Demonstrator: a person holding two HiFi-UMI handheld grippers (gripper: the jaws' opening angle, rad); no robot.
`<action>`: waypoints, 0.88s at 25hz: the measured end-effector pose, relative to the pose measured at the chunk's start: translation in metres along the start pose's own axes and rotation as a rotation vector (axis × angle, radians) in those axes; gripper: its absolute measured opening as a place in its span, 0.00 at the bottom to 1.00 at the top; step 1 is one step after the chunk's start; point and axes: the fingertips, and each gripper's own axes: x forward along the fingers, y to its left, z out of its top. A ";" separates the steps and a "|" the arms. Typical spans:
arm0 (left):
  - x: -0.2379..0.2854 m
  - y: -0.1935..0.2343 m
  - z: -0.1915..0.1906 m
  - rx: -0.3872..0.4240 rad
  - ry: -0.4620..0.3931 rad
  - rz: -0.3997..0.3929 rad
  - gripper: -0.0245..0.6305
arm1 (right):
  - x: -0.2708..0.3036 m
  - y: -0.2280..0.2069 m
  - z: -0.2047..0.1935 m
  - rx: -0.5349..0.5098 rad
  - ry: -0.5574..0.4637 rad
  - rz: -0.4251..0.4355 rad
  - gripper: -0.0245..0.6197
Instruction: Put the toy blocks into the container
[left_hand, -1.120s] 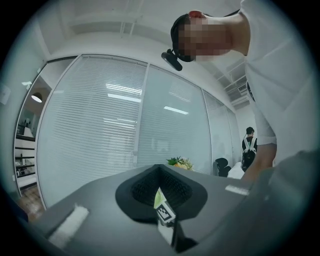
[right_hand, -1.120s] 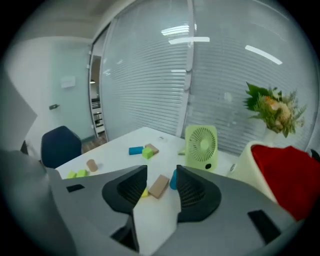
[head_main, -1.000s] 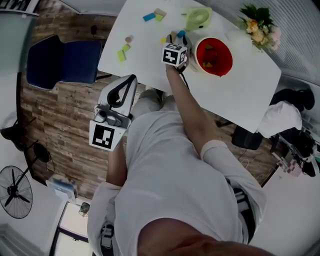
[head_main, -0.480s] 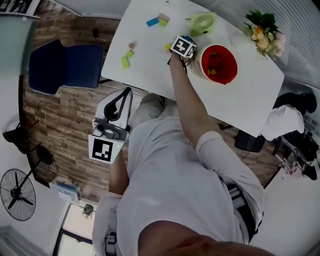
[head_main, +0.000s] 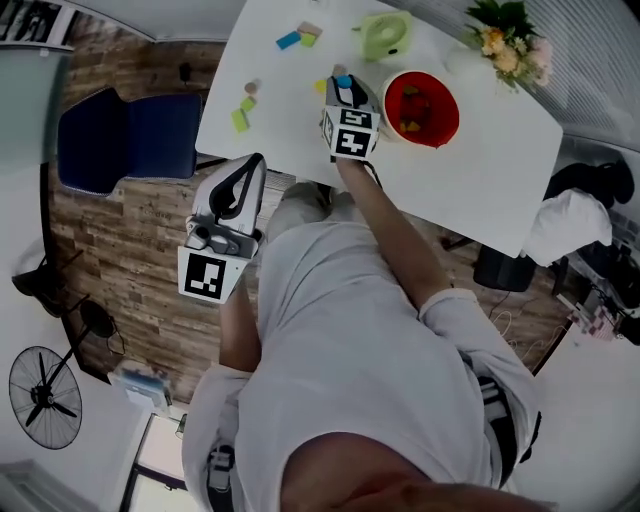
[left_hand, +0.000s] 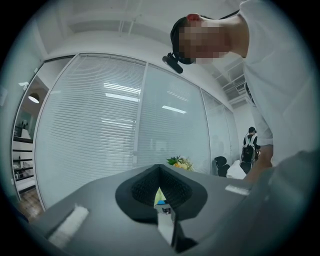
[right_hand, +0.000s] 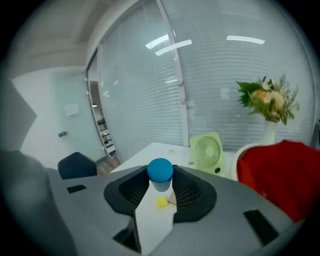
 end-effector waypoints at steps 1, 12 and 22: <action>0.002 -0.003 0.001 0.001 -0.004 -0.004 0.03 | -0.025 0.008 0.011 -0.032 -0.036 0.055 0.25; 0.027 -0.033 0.015 0.021 -0.058 -0.041 0.03 | -0.179 -0.104 0.064 -0.528 -0.108 0.056 0.25; 0.017 -0.050 0.026 0.054 -0.068 -0.019 0.03 | -0.128 -0.146 0.005 -0.659 0.220 0.144 0.41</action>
